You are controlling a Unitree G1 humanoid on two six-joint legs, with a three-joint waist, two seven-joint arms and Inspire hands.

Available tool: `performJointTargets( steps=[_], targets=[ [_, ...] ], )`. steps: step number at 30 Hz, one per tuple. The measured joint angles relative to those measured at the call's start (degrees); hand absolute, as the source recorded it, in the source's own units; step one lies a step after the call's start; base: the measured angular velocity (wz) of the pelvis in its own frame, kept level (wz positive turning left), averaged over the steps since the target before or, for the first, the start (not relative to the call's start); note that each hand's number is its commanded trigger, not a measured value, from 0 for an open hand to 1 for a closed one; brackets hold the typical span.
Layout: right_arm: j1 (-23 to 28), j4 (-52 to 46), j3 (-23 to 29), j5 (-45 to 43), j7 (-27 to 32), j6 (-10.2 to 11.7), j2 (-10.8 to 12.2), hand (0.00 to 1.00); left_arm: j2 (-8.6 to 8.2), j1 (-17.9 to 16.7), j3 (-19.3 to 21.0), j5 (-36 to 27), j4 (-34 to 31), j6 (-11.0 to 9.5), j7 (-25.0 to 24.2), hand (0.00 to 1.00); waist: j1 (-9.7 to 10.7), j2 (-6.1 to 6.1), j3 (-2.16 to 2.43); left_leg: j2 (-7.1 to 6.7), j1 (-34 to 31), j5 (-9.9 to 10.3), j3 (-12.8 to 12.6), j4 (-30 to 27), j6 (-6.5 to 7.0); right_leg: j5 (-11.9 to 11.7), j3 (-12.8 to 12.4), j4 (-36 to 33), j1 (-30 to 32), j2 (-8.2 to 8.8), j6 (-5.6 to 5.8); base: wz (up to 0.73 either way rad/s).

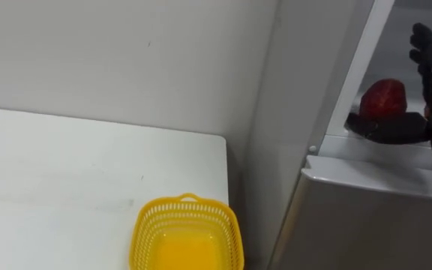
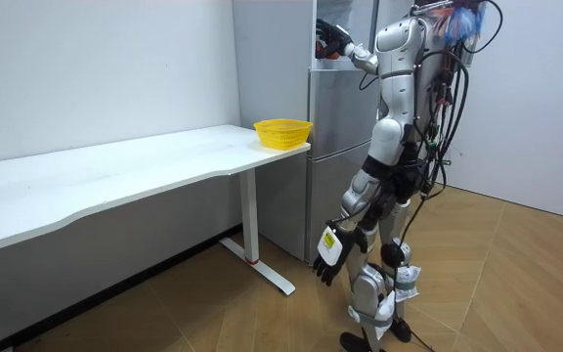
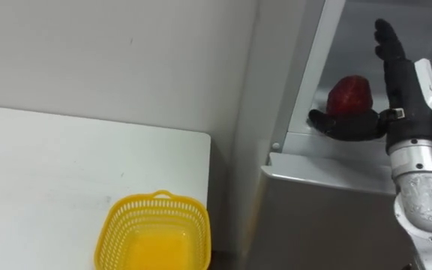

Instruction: Retrieve from the upper fridge

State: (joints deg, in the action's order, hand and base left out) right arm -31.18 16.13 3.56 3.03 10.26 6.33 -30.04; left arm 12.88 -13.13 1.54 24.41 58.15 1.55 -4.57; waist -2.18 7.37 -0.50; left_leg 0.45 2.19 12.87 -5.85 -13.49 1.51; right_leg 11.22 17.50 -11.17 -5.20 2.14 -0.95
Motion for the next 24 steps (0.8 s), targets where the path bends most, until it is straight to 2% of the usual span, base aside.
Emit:
performJointTargets(
  steps=[3,6,8,12,15,24],
  targets=[
    [-0.07,1.87,-0.06,2.21,-1.79,-0.78,0.01,0.00,0.00,0.21,0.05,-0.02,-0.10,1.00,-0.56,0.00,0.09,-0.49,0.08,-0.03,0.38,0.01,0.26,-0.02,0.01,0.00,0.22,0.00,-0.58,0.05,0.00,0.05],
    [-0.03,1.95,-0.15,3.47,-3.24,-2.23,0.01,0.00,0.00,0.33,0.05,0.00,-0.12,1.67,-1.03,0.00,0.23,-1.25,0.60,-0.06,0.50,0.03,0.43,0.35,0.03,0.00,0.51,-0.01,-0.82,0.09,0.00,0.06],
    [-0.03,2.03,-0.16,3.53,-3.80,-2.89,0.01,0.00,0.02,0.33,0.05,0.00,-0.12,2.26,-1.09,0.00,0.23,-1.46,0.72,-0.03,0.57,-0.05,0.45,0.32,0.05,0.00,0.66,-0.11,-0.93,0.10,0.00,0.04],
    [-0.03,2.64,-0.16,3.76,-4.22,-3.96,0.01,0.00,0.05,0.27,0.06,0.04,-0.12,2.86,-1.19,0.00,0.15,-1.17,0.78,-0.01,0.65,-0.29,0.47,0.27,0.06,-0.01,0.85,-0.40,-0.99,0.18,-0.02,0.02],
    [-0.04,4.74,-0.13,6.30,-4.87,-3.94,0.01,0.00,0.09,0.08,0.16,0.05,-0.11,3.15,-1.27,0.00,0.18,-0.84,0.76,-0.06,0.67,-0.27,0.61,0.04,0.08,-0.02,1.27,-0.37,-1.30,0.29,-0.03,0.04],
    [-0.07,6.91,-0.12,14.15,-7.56,-3.88,-0.11,0.00,0.46,0.07,0.15,-0.03,-0.12,3.12,-0.92,0.00,0.15,-1.21,0.49,-0.07,0.65,-0.28,0.67,-0.07,0.09,-0.08,1.17,-0.37,-1.25,0.26,-0.11,0.01]
  ],
)
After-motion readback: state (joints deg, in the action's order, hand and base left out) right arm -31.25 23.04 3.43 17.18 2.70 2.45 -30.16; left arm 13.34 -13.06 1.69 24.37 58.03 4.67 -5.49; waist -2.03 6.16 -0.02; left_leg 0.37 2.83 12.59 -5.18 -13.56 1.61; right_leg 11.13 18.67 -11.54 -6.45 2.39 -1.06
